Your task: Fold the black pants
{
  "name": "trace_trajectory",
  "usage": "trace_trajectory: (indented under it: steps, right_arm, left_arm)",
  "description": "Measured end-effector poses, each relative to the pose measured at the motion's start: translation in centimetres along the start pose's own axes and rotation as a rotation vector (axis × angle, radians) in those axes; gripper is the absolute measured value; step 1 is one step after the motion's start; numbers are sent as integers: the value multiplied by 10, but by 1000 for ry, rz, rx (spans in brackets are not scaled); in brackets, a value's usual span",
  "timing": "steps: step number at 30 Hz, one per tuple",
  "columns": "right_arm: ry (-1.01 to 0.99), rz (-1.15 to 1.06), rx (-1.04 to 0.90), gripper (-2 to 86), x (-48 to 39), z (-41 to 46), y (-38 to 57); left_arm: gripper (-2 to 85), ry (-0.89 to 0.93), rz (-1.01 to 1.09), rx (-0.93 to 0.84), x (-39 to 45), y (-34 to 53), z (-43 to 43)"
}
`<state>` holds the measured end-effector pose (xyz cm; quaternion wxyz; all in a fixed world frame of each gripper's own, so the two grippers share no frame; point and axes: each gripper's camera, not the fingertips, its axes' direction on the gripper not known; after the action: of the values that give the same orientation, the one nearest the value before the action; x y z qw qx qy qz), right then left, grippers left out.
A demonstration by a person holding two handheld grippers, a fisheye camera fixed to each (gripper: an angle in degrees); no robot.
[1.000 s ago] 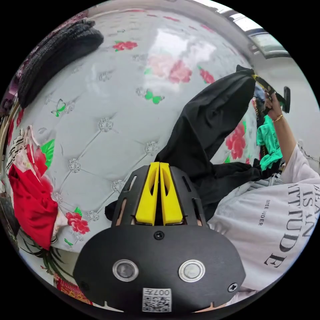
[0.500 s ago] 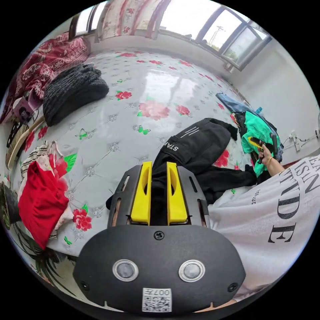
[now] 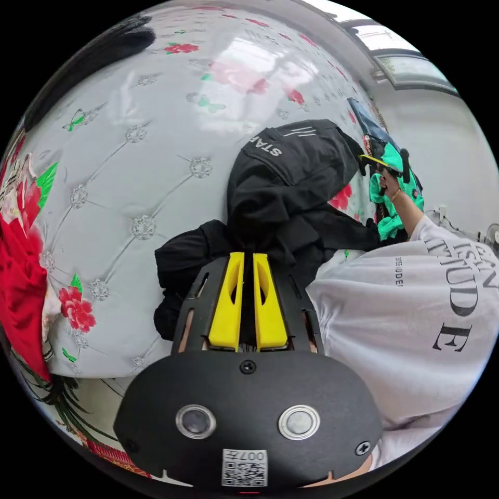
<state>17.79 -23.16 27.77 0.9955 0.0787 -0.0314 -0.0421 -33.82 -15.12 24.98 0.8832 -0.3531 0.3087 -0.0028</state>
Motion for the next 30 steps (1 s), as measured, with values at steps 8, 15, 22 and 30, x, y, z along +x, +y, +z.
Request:
trace_trajectory:
  steps: [8, 15, 22, 30]
  right_arm:
    - [90, 505, 292, 21, 126, -101, -39]
    - [143, 432, 287, 44, 64, -93, -20]
    - [-283, -110, 155, 58, -115, -36, -2]
    - [-121, -442, -54, 46, -257, 33, -11]
  left_arm:
    - [16, 21, 56, 190, 27, 12, -23]
    - [81, -228, -218, 322, -9, 13, -44]
    - [127, -195, -40, -39, -8, -75, 45]
    - [36, -382, -12, 172, 32, -42, 17]
